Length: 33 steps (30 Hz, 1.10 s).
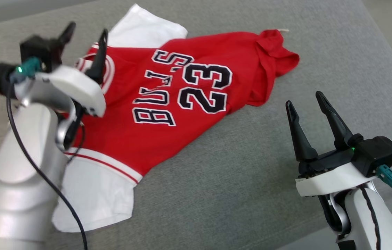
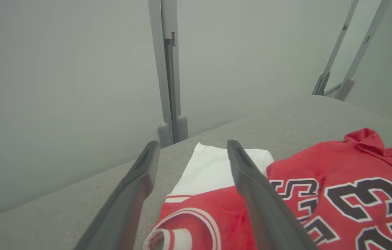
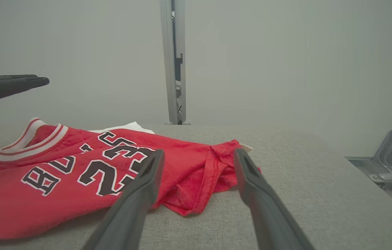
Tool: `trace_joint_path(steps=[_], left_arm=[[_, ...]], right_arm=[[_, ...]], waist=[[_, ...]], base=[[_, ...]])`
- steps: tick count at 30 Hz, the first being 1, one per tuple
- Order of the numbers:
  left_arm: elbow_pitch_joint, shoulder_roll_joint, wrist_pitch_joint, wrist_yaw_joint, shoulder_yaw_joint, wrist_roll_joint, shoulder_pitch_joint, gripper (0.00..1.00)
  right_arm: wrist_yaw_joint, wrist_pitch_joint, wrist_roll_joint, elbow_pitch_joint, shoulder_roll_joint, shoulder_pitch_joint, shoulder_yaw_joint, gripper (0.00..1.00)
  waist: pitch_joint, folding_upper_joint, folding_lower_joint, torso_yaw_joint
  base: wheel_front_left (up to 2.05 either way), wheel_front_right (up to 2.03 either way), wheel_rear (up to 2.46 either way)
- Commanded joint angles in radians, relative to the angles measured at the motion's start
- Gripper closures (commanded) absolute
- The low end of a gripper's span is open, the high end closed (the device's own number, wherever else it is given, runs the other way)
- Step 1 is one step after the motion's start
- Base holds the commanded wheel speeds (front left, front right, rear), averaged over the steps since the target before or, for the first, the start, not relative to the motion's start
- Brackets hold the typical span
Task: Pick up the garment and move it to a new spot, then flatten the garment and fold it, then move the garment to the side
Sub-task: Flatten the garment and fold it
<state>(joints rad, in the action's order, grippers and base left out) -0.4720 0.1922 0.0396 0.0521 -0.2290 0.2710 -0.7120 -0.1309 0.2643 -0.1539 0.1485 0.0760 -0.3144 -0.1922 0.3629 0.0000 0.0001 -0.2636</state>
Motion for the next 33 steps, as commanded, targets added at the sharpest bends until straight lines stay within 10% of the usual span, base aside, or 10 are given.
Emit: trace_joint_path(steps=[1, 18, 33], left_arm=[[-0.031, 0.022, -0.041, 0.010, -0.008, -0.015, -0.067, 0.00], [-0.382, 0.118, -0.373, 0.062, -0.137, -0.092, -0.408, 0.00], [-0.412, 0.171, -0.684, 0.080, -0.354, 0.131, -0.524, 0.00]], right_arm=[[0.000, 0.000, -0.003, -0.001, -0.006, -0.003, 0.010, 0.00], [0.000, 0.000, -0.057, -0.025, -0.024, -0.030, -0.046, 0.00], [0.000, 0.000, -0.097, -0.021, -0.024, -0.052, -0.083, 0.00]], waist=[[0.077, 0.0000, -0.0001, -0.075], [0.199, 0.0000, -0.0001, -0.189], [0.223, 0.0000, -0.0001, -0.212]], base=[[0.00, 0.00, 0.00], [0.00, 0.00, 0.00], [0.00, 0.00, 0.00]])
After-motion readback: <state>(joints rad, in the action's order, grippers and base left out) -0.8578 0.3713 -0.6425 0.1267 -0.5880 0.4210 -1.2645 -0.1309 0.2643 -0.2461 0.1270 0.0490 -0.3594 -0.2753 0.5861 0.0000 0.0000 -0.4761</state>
